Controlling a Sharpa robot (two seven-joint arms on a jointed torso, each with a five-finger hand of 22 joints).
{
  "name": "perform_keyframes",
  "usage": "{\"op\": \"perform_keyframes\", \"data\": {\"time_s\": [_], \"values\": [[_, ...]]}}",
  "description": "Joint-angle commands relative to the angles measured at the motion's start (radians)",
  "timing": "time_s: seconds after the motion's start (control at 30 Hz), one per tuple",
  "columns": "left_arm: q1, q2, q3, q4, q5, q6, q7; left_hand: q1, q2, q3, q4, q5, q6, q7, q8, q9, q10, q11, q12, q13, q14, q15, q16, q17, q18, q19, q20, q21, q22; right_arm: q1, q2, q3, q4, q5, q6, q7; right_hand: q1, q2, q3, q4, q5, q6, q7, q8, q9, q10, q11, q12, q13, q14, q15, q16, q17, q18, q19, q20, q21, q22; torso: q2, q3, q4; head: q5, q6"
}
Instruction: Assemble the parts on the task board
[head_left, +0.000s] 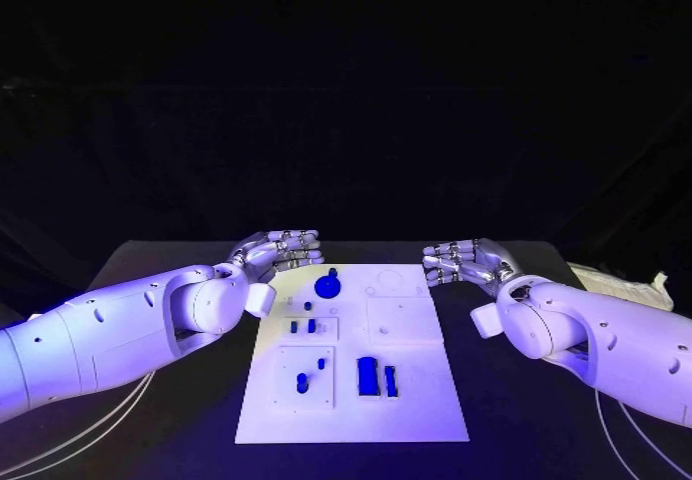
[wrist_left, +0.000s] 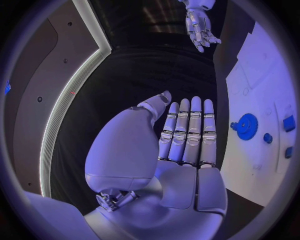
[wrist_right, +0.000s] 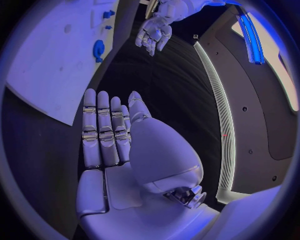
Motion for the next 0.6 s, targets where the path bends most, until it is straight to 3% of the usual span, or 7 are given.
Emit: {"op": "perform_keyframes", "data": {"time_s": [0.03, 0.23, 0.37, 0.4, 0.53, 0.57, 0.6], "values": [[-0.006, 0.020, 0.001, -0.033, 0.023, -0.077, 0.066, -0.003, -0.005, 0.006, -0.001, 0.002, 0.004, 0.004, -0.012, -0.001, -0.003, 0.009, -0.029, -0.001, 0.009, 0.015, -0.070, -0.037, 0.014, -0.017, 0.022, -0.036, -0.049, 0.002, 0.032, 0.002, -0.057, 0.141, 0.078, 0.137, 0.007, 0.006, 0.001, -0.016, -0.003, 0.004, -0.002, -0.003, -0.025, -0.002, 0.009, -0.005, -0.065, 0.007, 0.010, -0.050, -0.053, 0.006, 0.015, 0.008, -0.045, -0.040, -0.025, 0.0014, -0.0020, 0.000, 0.021], [-0.017, 0.049, 0.002, -0.079, 0.028, -0.121, 0.107, 0.004, 0.002, 0.007, -0.002, 0.004, 0.012, 0.007, -0.016, 0.000, 0.000, 0.010, -0.048, -0.002, 0.032, 0.017, -0.122, -0.064, 0.014, 0.001, 0.026, -0.046, -0.087, 0.004, 0.076, 0.004, -0.136, 0.132, 0.099, 0.159, -0.002, 0.023, 0.002, -0.050, -0.001, 0.022, 0.000, -0.002, -0.064, 0.022, 0.005, -0.004, -0.150, 0.097, -0.006, -0.076, -0.118, 0.007, 0.096, -0.011, -0.074, -0.081, -0.036, 0.0054, 0.0034, -0.004, 0.039], [-0.020, 0.056, 0.002, -0.091, 0.028, -0.130, 0.120, 0.006, 0.005, 0.010, -0.003, 0.005, 0.016, 0.008, -0.016, 0.000, 0.004, 0.010, -0.050, -0.002, 0.041, 0.016, -0.134, -0.070, 0.014, 0.007, 0.025, -0.047, -0.096, 0.006, 0.088, 0.004, -0.156, 0.122, 0.102, 0.165, -0.006, 0.026, 0.001, -0.063, -0.001, 0.030, 0.000, -0.002, -0.075, 0.031, 0.004, -0.004, -0.166, 0.116, -0.010, -0.088, -0.138, 0.006, 0.113, -0.014, -0.086, -0.094, -0.034, 0.0098, 0.0045, -0.001, 0.047], [-0.019, 0.052, 0.001, -0.086, 0.016, -0.089, 0.062, -0.408, 0.040, -0.120, -0.011, -0.039, -0.307, -0.047, -0.084, -0.066, -0.335, -0.035, -0.115, -0.063, -0.262, -0.024, -0.195, -0.105, -0.051, -0.247, -0.051, -0.124, -0.209, 0.005, 0.082, 0.004, -0.147, 0.106, 0.057, 0.113, -0.463, -0.022, 0.056, -0.056, -0.051, -0.279, -0.053, -0.065, -0.112, -0.323, -0.032, -0.068, -0.228, -0.263, -0.081, -0.167, -0.182, -0.054, -0.243, -0.065, -0.124, -0.133, -0.031, 0.0053, 0.0021, -0.003, 0.038], [-0.022, 0.050, 0.003, -0.071, 0.008, -0.113, 0.070, -0.537, 0.056, -0.155, -0.011, -0.048, -0.406, -0.064, -0.084, -0.066, -0.439, -0.048, -0.115, -0.063, -0.355, -0.036, -0.218, -0.117, -0.051, -0.324, -0.074, -0.124, -0.247, 0.005, 0.077, 0.001, -0.126, 0.118, 0.033, 0.122, -0.609, -0.027, 0.072, -0.056, -0.067, -0.373, -0.069, -0.065, -0.125, -0.432, -0.044, -0.068, -0.228, -0.378, -0.081, -0.167, -0.198, -0.057, -0.350, -0.081, -0.141, -0.146, -0.034, 0.0096, 0.0137, -0.012, 0.051], [-0.023, 0.050, 0.004, -0.064, 0.004, -0.124, 0.073, -0.568, 0.059, -0.165, -0.011, -0.052, -0.430, -0.068, -0.084, -0.066, -0.465, -0.052, -0.115, -0.063, -0.378, -0.039, -0.223, -0.188, -0.058, -0.344, -0.080, -0.124, -0.256, 0.005, 0.075, 0.000, -0.117, 0.123, 0.022, 0.126, -0.647, -0.031, 0.077, -0.056, -0.072, -0.398, -0.073, -0.065, -0.128, -0.461, -0.116, -0.068, -0.228, -0.409, -0.081, -0.167, -0.202, -0.067, -0.379, -0.085, -0.144, -0.150, -0.035, 0.0115, 0.0191, -0.017, 0.056], [-0.024, 0.049, 0.005, -0.056, 0.000, -0.138, 0.077, -0.599, 0.062, -0.175, -0.011, -0.055, -0.455, -0.073, -0.084, -0.066, -0.490, -0.055, -0.115, -0.063, -0.400, -0.042, -0.228, -0.188, -0.064, -0.362, -0.086, -0.124, -0.265, 0.005, 0.073, -0.001, -0.106, 0.129, 0.008, 0.130, -0.681, -0.034, 0.082, -0.056, -0.075, -0.421, -0.077, -0.065, -0.131, -0.487, -0.116, -0.068, -0.228, -0.437, -0.081, -0.167, -0.205, -0.072, -0.406, -0.089, -0.148, -0.153, -0.036, 0.0138, 0.0253, -0.021, 0.063]]}}
